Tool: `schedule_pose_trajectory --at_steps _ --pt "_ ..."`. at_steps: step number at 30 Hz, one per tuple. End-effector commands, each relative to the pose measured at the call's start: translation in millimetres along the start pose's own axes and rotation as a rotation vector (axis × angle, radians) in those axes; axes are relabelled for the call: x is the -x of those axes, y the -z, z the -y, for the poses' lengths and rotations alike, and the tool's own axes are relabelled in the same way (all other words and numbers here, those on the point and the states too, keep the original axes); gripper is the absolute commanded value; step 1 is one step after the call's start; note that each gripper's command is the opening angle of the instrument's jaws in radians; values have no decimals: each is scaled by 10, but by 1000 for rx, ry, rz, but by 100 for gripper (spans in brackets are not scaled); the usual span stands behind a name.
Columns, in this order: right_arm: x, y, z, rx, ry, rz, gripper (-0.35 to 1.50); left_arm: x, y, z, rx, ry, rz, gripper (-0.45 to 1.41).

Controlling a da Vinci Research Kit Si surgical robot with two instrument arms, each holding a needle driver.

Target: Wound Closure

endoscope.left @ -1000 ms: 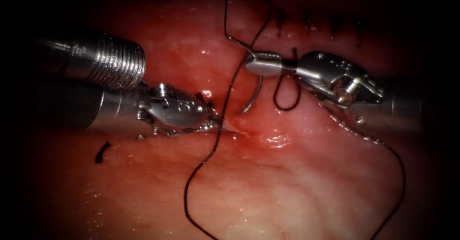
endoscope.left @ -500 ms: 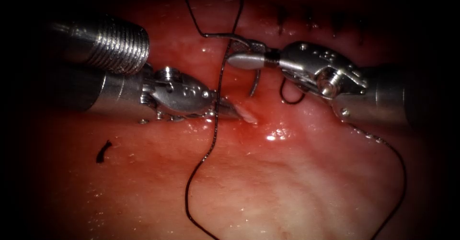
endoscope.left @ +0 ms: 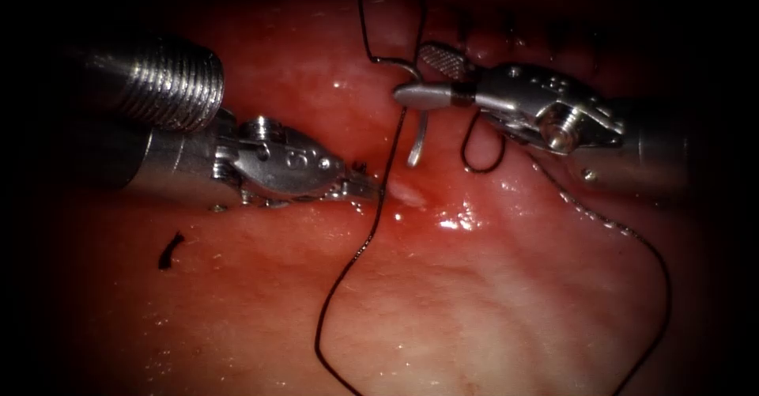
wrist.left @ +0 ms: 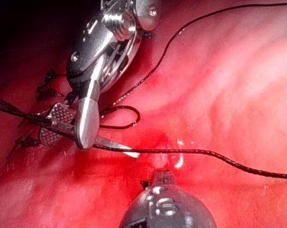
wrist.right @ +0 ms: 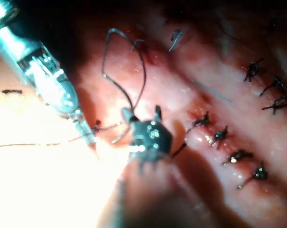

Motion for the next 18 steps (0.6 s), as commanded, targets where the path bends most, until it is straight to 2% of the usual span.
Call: schedule_pose_trajectory --at_steps 1,3,5,7,13,18 --pt "-2 -4 -2 4 24 51 138 -2 -7 -2 2 -1 5 -23" --pt "-1 -3 0 10 46 140 140 -3 -6 -5 8 0 12 -23" --pt "-2 -2 3 12 67 184 140 -5 -4 -8 10 -5 15 -23" --pt "-4 -2 13 -16 104 185 133 -9 -2 -11 12 -7 15 -23" --pt "-27 -2 31 -21 110 159 133 -11 1 -16 18 -6 14 -22" --pt "-36 1 33 -27 134 143 131 -10 8 -14 27 -8 13 -22"
